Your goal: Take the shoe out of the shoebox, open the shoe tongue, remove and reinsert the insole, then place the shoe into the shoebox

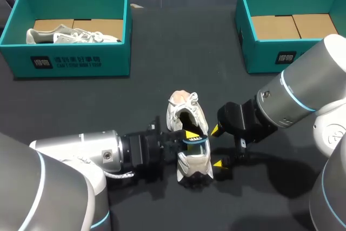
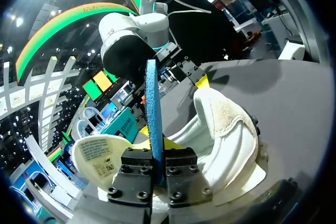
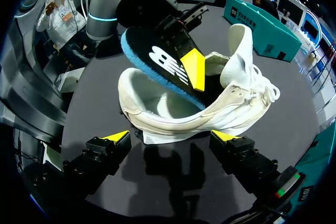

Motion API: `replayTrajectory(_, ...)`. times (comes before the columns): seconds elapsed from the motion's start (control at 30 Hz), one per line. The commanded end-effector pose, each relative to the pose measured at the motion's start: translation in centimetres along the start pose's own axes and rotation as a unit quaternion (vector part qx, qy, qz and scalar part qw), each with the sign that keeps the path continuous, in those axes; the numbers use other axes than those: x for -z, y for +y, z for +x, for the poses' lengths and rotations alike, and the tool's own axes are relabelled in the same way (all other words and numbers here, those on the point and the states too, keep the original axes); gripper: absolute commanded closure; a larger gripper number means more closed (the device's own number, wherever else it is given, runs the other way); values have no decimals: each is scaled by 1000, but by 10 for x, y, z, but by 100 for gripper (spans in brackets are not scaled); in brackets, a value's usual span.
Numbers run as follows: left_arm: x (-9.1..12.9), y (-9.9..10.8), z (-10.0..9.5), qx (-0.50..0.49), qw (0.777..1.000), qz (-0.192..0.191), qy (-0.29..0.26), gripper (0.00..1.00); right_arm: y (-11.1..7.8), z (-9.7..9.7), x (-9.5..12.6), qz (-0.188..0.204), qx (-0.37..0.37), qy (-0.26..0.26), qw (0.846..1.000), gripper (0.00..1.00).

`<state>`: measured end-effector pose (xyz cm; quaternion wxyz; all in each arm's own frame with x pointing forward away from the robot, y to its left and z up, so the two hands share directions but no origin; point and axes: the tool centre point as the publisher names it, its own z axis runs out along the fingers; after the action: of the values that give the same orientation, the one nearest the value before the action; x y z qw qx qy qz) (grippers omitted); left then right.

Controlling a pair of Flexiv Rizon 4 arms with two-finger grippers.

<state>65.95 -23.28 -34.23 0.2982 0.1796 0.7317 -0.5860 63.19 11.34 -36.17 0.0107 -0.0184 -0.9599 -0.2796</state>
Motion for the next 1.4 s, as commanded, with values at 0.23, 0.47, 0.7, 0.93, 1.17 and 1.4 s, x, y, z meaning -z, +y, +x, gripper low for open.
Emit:
replayTrajectory(0.23,14,-20,-4,7,1000,-3,3,73,0,1,0,0,0,-1,1000,0)
replayTrajectory(0.47,21,-35,-5,12,1000,6,8,70,0,1,0,0,0,-1,1000,0)
replayTrajectory(0.7,17,-38,0,6,1000,11,19,100,0,1,0,0,0,-1,1000,0)
replayTrajectory(0.93,5,-26,5,-22,999,-1,29,100,0,1,0,0,0,-1,1000,0)
replayTrajectory(1.17,0,-3,-1,-28,999,-30,27,100,0,1,0,0,0,-1,1000,0)
replayTrajectory(1.4,-1,7,-3,-24,998,-46,29,100,0,1,0,0,0,-1,1000,0)
